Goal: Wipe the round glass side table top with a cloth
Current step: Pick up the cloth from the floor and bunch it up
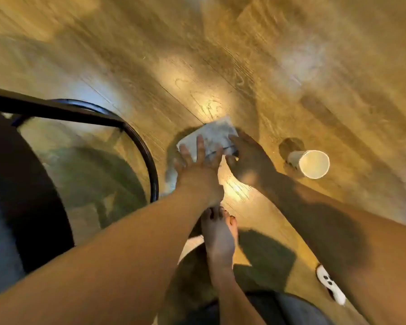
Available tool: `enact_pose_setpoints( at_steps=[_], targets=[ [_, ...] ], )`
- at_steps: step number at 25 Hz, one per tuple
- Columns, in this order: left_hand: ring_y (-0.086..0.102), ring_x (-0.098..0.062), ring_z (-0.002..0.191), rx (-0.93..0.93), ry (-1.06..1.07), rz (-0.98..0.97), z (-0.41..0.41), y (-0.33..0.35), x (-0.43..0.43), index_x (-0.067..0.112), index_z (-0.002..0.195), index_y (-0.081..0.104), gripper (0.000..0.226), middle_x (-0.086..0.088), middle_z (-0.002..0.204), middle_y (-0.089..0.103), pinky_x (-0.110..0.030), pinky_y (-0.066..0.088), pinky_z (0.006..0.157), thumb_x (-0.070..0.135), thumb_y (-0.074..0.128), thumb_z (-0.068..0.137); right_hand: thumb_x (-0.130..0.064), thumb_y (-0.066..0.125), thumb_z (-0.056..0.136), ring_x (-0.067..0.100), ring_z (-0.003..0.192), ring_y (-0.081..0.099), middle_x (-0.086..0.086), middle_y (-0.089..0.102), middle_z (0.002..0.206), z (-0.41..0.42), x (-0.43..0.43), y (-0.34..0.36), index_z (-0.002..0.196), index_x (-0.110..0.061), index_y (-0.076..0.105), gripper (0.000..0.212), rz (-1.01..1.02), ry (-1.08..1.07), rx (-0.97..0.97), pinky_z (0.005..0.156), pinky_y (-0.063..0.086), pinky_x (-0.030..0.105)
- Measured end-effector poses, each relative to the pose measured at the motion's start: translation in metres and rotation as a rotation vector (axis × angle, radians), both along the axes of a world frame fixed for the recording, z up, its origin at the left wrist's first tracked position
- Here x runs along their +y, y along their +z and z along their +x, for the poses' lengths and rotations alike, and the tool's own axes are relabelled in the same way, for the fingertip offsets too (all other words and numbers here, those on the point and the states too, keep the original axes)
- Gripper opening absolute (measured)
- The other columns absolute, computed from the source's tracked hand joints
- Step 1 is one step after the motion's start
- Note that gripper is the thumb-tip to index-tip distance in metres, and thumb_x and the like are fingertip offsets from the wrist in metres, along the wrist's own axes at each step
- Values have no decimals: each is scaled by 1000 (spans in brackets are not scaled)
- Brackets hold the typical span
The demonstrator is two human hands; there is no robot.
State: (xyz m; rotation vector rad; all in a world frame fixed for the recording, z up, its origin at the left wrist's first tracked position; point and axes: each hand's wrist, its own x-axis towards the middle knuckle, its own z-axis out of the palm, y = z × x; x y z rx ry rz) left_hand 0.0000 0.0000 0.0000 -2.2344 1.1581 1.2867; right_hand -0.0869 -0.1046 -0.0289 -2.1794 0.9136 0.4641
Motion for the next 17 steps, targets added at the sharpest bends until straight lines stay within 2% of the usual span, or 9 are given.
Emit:
enact_pose_setpoints(
  at_steps=[2, 4, 6, 7, 9, 12, 14, 16, 17],
  targets=[
    [-25, -53, 142, -39, -90, 69, 2, -23, -6, 27, 149, -31, 94, -9, 146, -50, -68, 5, 116, 42, 46, 98, -26, 48, 99, 32, 137, 38, 16, 41, 149, 14, -2, -37, 148, -14, 39, 51, -3, -63, 27, 114, 30, 36],
    [-17, -48, 146, -34, -122, 108, 9, -37, -8, 19, 149, -30, 91, -6, 150, -45, -62, 12, 118, 30, 46, 100, -25, 57, 93, 33, 129, 45, 16, 47, 141, 27, 3, -63, 145, -21, 43, 55, -23, -176, 0, 108, 37, 37],
    [0, -44, 147, 7, -13, -20, 6, -43, -5, 18, 155, -14, 88, -10, 158, -24, -52, 22, 117, 20, 53, 97, -21, 63, 85, 30, 113, 57, 10, 60, 123, 30, 9, -69, 133, -22, 53, 49, -11, -282, -41, 96, 47, 39],
    [12, -42, 145, 25, 145, -128, 3, -45, -1, 18, 155, 1, 86, -11, 157, -7, -47, 29, 114, 15, 59, 92, -19, 65, 82, 28, 105, 62, 3, 64, 112, 29, 8, -62, 125, -22, 58, 44, 52, -374, -93, 89, 52, 39],
    [35, -36, 133, 85, 538, -336, -10, -29, 5, 17, 147, 28, 79, -11, 146, 25, -41, 42, 104, 9, 69, 80, -19, 65, 76, 20, 93, 64, -10, 64, 96, 30, 8, -23, 110, -26, 64, 35, 187, -552, -199, 78, 56, 38],
    [48, -23, 122, 164, 887, -535, -36, 64, 10, 22, 140, 39, 75, 0, 133, 46, -41, 48, 97, 17, 77, 75, -18, 65, 69, 10, 87, 64, -13, 66, 91, 22, 12, 82, 94, -28, 66, 27, 287, -667, -321, 72, 54, 33],
    [49, -13, 119, 227, 971, -609, -38, 148, 26, 32, 141, 38, 73, 8, 131, 53, -33, 47, 92, 24, 75, 79, -14, 66, 70, 13, 88, 66, -11, 68, 93, 14, 18, 172, 96, -29, 68, 30, 312, -682, -351, 66, 53, 31],
    [51, -9, 115, 305, 942, -606, -25, 221, 52, 39, 142, 34, 71, 13, 127, 58, -26, 44, 87, 34, 72, 82, -12, 72, 74, 14, 89, 69, -13, 70, 95, 16, 28, 248, 106, -35, 67, 39, 347, -622, -399, 64, 54, 31],
    [53, -10, 114, 304, 884, -592, -11, 259, 71, 41, 142, 30, 72, 14, 124, 60, -27, 45, 88, 44, 70, 82, -14, 77, 76, 12, 88, 70, -14, 70, 96, 22, 41, 283, 112, -40, 64, 46, 380, -565, -409, 65, 56, 30]
  ],
)
